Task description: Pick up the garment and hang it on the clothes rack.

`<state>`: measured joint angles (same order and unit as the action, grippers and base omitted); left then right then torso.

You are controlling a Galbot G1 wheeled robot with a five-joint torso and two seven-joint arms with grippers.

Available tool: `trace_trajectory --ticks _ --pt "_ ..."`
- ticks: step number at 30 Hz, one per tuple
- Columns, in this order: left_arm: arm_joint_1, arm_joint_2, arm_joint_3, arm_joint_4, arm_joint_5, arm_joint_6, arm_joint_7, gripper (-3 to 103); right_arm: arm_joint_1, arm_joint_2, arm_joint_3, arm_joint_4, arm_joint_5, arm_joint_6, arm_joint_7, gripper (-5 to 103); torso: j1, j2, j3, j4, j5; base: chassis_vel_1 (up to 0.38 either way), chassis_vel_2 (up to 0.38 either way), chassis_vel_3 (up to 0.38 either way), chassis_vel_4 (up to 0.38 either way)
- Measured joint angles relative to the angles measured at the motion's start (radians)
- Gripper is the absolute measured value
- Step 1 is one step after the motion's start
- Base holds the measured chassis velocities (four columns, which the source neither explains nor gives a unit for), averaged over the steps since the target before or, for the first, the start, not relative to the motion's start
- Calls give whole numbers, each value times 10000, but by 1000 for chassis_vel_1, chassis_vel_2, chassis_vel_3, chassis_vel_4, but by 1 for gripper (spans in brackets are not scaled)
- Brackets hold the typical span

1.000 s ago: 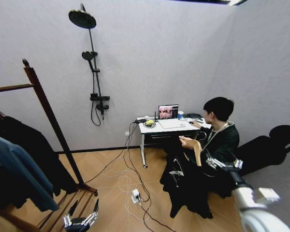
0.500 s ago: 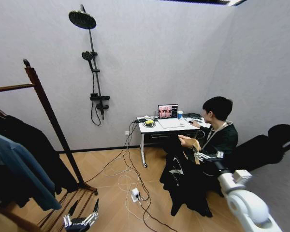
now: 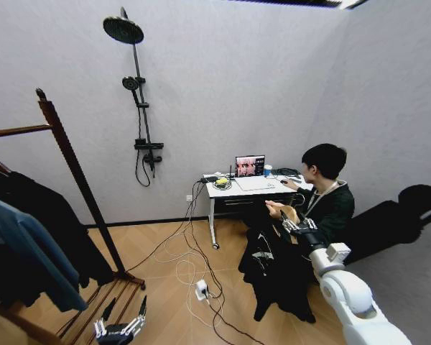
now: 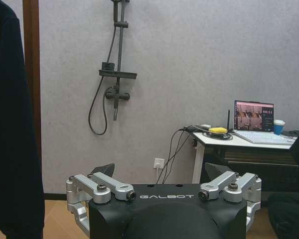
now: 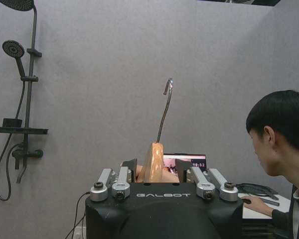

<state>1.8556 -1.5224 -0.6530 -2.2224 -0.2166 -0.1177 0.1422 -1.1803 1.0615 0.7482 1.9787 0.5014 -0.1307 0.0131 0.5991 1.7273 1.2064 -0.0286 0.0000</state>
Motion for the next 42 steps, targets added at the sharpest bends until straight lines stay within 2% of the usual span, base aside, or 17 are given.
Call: trace_trajectory --ticks 3,5,6,8,12,27,35,42 --pt "0 0 0 0 0 0 -1 100 -26 -29 29 36 2 11 -4 38 0 0 0 0 0 0 0 0 0" --pt "0 0 0 0 0 0 0 100 -62 -77 54 62 9 24 -7 28 0 0 0 0 0 0 0 0 0" --pt "0 0 0 0 0 0 0 100 -62 -77 54 62 9 24 -7 28 0 0 0 0 0 0 0 0 0" --pt "0 1 0 0 0 0 -1 100 -118 -105 77 105 30 44 -28 17 0 0 0 1 0 0 0 0 0" --pt "0 1 0 0 0 0 -1 100 -175 -108 108 123 28 48 -6 10 0 0 0 0 0 0 0 0 0" --pt "0 0 0 0 0 0 0 100 -505 -71 273 628 6 70 97 9 0 1 0 0 0 0 0 0 0" --pt "0 0 0 0 0 0 0 100 -1258 96 425 1278 79 222 -187 9 -2 1 0 -2 -1 0 0 0 0" --pt "0 0 0 0 0 0 0 100 -1106 67 365 1373 309 201 40 9 0 1 0 0 0 0 0 0 0"
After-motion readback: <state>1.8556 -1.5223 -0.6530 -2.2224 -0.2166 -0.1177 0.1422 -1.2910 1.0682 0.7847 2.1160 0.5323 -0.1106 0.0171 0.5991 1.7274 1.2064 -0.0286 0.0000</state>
